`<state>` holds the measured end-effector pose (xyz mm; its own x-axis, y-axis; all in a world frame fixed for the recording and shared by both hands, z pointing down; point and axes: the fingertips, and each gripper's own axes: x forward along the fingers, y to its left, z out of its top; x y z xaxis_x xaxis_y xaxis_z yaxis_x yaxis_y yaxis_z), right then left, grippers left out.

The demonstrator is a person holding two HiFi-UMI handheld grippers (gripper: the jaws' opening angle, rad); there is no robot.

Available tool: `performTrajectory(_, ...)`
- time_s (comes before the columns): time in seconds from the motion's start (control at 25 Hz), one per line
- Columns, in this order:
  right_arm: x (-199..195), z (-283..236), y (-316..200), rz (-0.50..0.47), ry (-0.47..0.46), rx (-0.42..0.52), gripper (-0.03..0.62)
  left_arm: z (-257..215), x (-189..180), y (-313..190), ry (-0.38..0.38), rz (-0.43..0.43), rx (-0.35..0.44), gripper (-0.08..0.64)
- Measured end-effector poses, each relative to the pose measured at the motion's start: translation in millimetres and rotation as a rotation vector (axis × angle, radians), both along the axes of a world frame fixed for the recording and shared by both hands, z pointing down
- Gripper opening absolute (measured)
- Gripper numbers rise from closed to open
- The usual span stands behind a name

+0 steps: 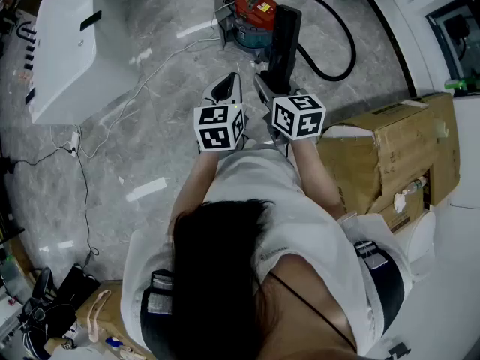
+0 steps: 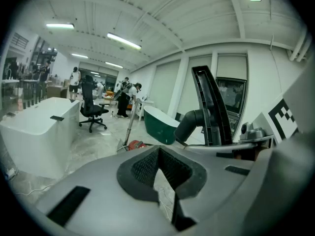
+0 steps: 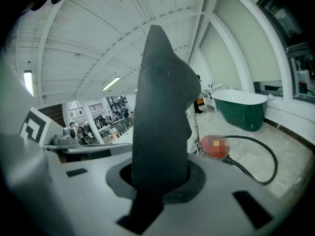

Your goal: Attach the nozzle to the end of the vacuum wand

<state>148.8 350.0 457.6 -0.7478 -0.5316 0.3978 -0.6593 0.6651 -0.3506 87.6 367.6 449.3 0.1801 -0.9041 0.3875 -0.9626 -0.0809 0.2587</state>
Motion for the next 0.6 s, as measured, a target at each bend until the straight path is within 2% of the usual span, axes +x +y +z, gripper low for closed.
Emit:
performTrajectory(0.2, 5, 0, 0, 0.005, 0.01, 0.003, 0.077, 0, 4, 0, -0.003, 0.002, 0.002, 0.003)
performTrajectory(0.4, 15, 1, 0, 0.006, 0.009, 0.009, 0.077, -5, 12, 1, -0.012, -0.024, 0.037, 0.003)
performTrajectory(0.6, 19, 3, 1, -0.002, 0.008, 0.005, 0.077, 3, 18, 5, -0.016, -0.022, 0.012, 0.003)
